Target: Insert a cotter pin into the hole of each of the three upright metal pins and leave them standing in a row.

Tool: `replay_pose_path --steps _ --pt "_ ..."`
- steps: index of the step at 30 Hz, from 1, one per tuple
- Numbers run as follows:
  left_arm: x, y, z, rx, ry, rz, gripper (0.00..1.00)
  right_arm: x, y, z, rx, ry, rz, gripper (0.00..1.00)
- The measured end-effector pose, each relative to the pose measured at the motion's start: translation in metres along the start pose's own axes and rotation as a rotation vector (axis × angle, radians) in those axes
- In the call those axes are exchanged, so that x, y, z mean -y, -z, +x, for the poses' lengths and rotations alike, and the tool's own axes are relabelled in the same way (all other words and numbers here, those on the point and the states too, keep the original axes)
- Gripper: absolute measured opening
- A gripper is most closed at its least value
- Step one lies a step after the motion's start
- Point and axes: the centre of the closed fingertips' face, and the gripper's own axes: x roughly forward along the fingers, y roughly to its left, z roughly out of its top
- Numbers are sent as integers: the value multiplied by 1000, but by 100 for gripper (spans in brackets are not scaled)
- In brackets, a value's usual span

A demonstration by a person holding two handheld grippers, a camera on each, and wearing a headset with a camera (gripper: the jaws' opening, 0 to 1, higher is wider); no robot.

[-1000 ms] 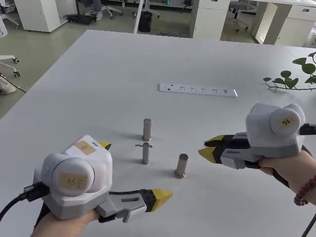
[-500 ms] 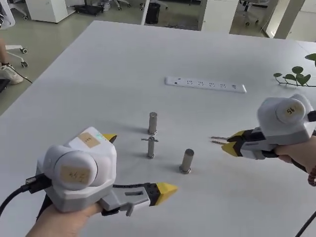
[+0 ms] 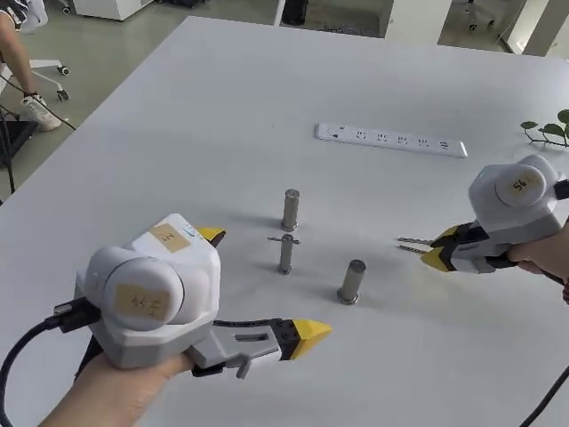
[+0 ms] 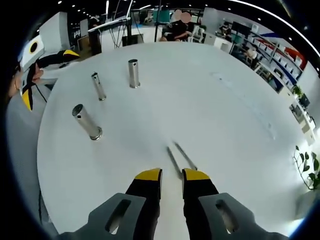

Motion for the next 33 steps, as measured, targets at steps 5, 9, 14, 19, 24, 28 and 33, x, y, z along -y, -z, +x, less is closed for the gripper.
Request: replay_pose_path --steps 5,9,14,19,24,28,33 --pt "0 1 0 -3 -1 -1 94 4 6 5 -20 -8 21 11" --pt "2 1 1 2 10 -10 94 7 9 7 -28 -18 57 10" --pt "4 3 3 -11 16 0 94 9 9 7 -26 -19 89 10" --pt "5 3 3 -13 19 1 93 12 11 9 -27 -42 128 7" --pt "5 4 3 -18 20 0 93 10 11 9 -44 -44 114 7" --pt "5 4 3 -16 19 -1 93 6 10 9 -63 -49 104 5" --pt "3 3 3 -7 15 -14 93 6 10 10 -92 -39 77 0"
